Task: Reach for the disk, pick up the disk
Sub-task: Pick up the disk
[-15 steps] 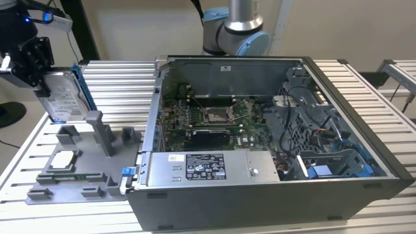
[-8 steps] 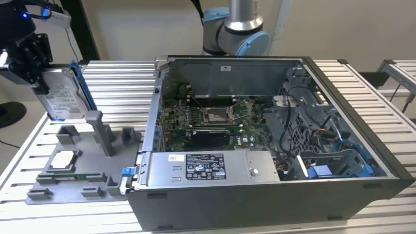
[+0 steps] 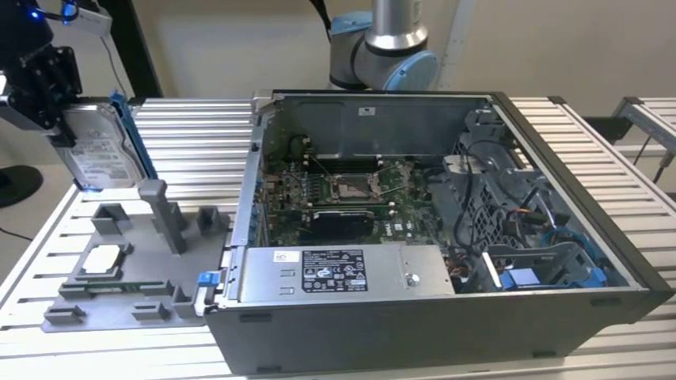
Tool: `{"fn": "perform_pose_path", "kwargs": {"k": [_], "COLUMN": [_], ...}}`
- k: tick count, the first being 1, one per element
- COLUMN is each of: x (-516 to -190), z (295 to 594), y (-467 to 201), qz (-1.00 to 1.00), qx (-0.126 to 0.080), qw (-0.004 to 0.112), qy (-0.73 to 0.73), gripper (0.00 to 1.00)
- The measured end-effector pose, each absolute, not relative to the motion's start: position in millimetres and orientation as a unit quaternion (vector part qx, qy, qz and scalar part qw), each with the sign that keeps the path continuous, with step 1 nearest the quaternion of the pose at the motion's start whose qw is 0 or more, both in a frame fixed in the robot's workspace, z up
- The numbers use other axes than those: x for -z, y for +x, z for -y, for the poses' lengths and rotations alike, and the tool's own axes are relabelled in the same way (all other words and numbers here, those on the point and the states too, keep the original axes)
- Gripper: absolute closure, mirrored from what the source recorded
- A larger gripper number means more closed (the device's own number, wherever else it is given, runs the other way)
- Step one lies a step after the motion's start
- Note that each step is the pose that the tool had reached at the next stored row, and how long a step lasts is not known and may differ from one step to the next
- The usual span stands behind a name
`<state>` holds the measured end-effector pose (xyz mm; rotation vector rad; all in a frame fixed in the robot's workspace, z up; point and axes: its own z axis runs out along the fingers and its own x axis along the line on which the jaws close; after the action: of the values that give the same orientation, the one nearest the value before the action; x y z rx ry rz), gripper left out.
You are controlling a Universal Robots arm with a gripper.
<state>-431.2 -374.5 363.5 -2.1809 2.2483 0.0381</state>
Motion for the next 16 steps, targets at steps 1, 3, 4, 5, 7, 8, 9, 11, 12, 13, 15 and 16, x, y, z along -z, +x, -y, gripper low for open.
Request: {"fn": "perform_pose_path", "kwargs": {"k": [1, 3, 4, 5, 7, 8, 9, 11, 12, 13, 15, 16], "x": [-364.6, -367.1, -368.2, -369.5, -371.7, -372.7, -373.8, -375.9, -377.0, -378.1, -382.0, -383.7], "z": [374.5, 374.5, 374.5, 374.5, 374.5, 374.5, 374.5, 374.5, 374.5, 374.5, 374.5, 374.5], "y": [-431.2, -431.2, -431.2, -431.2, -431.2, -431.2, -431.2, -431.2, -431.2, -431.2, -431.2, -431.2], "qz": [-0.718, -0.718, -0.718, -0.718, -0.718, -0.718, -0.718, -0.718, -0.718, -0.718, -0.718, -0.718], "qx": [-0.012, -0.012, -0.012, -0.012, -0.012, -0.012, -0.012, -0.012, -0.012, -0.012, -0.012, -0.012], "qw": [0.005, 0.005, 0.005, 0.005, 0.005, 0.005, 0.005, 0.005, 0.005, 0.005, 0.005, 0.005], "qy": [-0.696, -0.696, -0.696, -0.696, -0.696, -0.696, -0.696, -0.696, -0.696, -0.696, -0.696, -0.696], "gripper": [1.0, 1.0, 1.0, 1.0, 1.0, 1.0, 1.0, 1.0, 1.0, 1.0, 1.0, 1.0]}}
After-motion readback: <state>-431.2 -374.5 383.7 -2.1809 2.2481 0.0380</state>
